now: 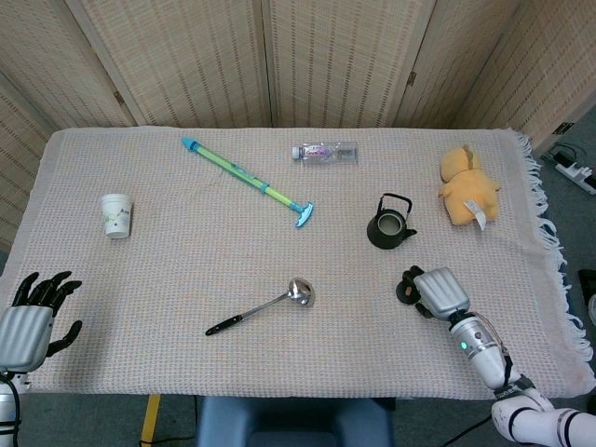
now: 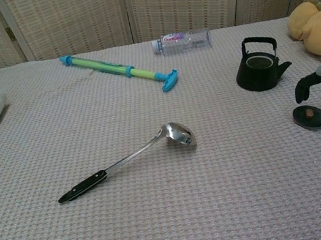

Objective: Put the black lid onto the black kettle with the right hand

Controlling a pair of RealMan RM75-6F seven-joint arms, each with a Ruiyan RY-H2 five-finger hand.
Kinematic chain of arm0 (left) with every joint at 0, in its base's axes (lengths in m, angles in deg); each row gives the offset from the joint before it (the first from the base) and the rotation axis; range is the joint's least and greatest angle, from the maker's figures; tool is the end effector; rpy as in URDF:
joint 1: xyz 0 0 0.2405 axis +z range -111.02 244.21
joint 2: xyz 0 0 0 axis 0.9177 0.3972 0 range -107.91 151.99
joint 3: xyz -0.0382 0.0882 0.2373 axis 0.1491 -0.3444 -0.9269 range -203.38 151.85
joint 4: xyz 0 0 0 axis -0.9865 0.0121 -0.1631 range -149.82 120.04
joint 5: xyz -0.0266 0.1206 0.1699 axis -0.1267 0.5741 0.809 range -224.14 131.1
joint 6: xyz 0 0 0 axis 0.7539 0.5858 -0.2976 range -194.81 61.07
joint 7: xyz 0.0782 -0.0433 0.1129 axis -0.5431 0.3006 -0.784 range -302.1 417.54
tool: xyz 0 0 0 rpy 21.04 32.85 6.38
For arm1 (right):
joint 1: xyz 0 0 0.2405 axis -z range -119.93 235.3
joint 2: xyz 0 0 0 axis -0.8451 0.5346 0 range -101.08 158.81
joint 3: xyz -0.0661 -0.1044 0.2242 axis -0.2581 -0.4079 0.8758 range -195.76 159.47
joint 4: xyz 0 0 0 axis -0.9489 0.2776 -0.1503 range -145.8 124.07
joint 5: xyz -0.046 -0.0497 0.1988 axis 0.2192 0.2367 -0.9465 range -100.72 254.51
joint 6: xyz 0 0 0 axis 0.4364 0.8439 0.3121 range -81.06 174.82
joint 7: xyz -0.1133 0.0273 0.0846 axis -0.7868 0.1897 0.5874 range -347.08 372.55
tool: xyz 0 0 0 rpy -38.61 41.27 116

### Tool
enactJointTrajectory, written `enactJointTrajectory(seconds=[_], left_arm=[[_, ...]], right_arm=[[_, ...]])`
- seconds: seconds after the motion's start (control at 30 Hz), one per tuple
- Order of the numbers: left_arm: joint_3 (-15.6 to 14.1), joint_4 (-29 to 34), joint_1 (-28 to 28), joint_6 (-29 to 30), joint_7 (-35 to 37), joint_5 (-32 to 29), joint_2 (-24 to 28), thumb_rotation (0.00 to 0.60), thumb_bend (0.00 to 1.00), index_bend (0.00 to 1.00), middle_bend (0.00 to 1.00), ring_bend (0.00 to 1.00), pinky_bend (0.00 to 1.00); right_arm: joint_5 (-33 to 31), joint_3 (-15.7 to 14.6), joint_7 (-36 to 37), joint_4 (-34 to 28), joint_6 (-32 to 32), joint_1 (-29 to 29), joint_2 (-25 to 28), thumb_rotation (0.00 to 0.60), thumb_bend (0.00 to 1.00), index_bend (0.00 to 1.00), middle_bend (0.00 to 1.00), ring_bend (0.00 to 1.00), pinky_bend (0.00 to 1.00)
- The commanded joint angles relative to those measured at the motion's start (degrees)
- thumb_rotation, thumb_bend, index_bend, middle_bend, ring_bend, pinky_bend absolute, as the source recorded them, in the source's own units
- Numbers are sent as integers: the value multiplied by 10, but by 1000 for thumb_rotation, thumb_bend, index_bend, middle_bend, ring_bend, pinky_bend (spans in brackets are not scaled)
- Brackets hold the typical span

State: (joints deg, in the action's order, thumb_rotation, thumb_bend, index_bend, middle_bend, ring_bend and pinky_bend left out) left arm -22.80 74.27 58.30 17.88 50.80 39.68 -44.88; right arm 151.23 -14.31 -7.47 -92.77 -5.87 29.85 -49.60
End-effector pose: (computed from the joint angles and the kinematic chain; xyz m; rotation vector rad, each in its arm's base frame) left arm -0.3059 0.2007 0.1477 -1.4580 -0.7677 -0.8561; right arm -0.2740 -0.2911 0.0300 1.8989 -0.8497 0.5586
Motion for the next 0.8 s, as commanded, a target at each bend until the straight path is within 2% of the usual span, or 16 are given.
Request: enactJointTrajectory(seconds=[0.03,0.63,0.8], left_arm=[[1,0,0,-1,0,0,-1,600,286,217,127,180,69],[2,-3,1,-1,1,-5,-1,600,285,216,127,180,60],[2,-5,1,-2,2,-6,-3,600,285,216,127,180,60]], right_arm=[[0,-2,1,5,-4,0,-5,600,332,303,318,924,848],[-8,-12,-17,23,-4,-11,-30,600,331,304,315,923,848],[-16,-14,-28,27,-2,-14,-34,600,331,337,321,924,848]])
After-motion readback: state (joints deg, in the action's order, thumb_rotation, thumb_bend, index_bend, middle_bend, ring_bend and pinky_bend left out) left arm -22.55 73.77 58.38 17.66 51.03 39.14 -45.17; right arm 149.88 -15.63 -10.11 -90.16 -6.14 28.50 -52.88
